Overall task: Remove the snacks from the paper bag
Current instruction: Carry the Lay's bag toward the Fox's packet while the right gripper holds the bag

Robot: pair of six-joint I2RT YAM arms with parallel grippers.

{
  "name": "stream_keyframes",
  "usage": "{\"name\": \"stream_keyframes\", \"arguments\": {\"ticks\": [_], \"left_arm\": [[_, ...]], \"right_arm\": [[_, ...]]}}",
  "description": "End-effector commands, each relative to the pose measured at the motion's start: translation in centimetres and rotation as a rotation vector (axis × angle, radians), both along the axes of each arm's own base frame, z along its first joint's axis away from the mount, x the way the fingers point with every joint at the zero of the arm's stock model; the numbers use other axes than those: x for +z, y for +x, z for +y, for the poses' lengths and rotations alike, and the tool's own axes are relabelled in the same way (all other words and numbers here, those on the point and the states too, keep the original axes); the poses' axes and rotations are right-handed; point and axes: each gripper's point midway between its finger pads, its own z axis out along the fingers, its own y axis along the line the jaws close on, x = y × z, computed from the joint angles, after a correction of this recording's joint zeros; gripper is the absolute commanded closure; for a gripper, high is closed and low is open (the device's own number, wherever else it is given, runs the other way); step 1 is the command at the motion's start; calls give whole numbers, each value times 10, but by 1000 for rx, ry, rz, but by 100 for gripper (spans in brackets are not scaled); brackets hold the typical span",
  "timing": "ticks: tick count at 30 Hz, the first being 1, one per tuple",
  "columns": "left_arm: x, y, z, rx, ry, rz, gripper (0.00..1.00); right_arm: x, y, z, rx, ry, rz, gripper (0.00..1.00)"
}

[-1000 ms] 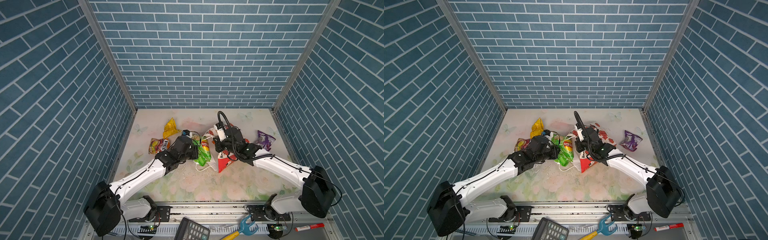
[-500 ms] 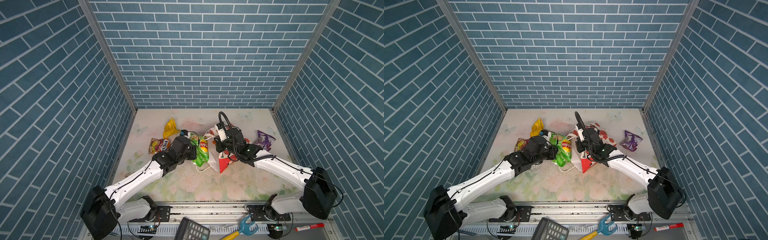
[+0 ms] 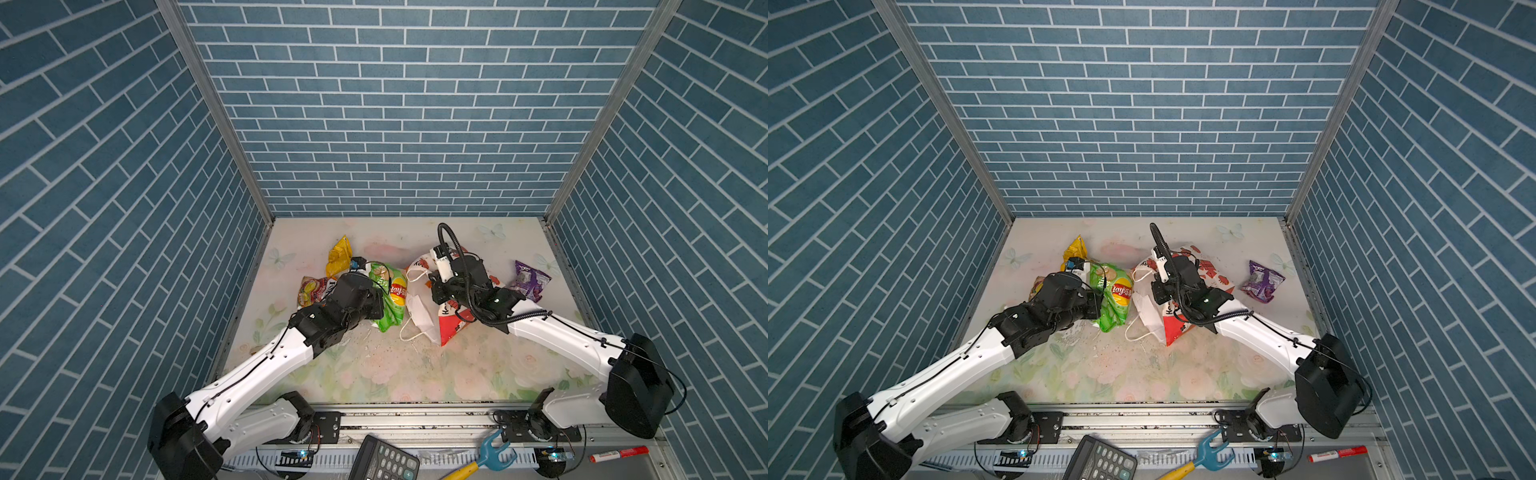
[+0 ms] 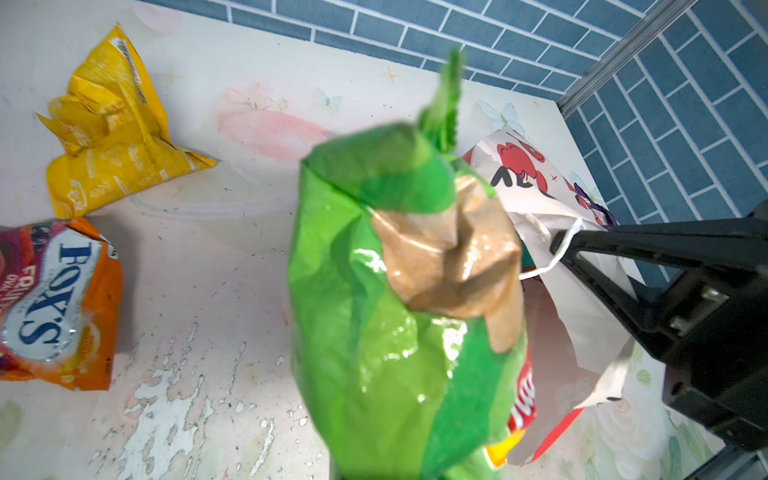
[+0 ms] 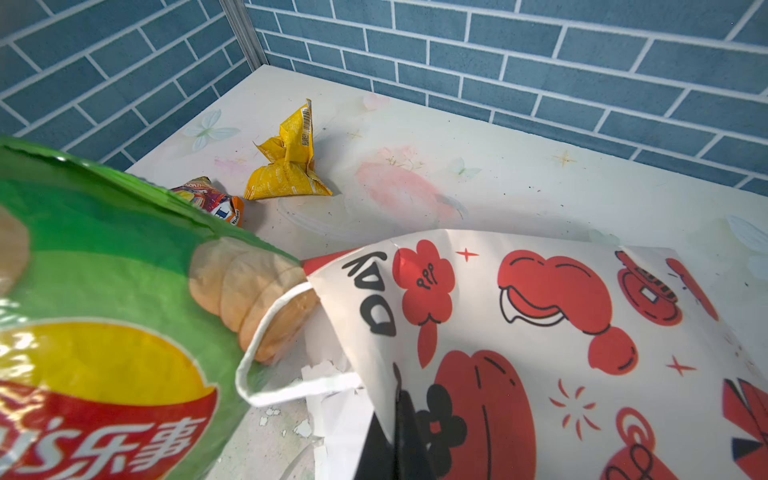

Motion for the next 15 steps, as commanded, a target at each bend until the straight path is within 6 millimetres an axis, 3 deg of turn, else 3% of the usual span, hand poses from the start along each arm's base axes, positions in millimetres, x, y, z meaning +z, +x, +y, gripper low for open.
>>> {"name": "stream_keyframes", "arguments": {"ticks": [1,15], "left_arm": [[27,11,21,83,32,-90,100],[35,1,35,95,49,-96,100]], "right_arm": [[-7,-2,-12,-14,-59,-16,100],[-8,-1,-13,-19,-78,-8,100]]}}
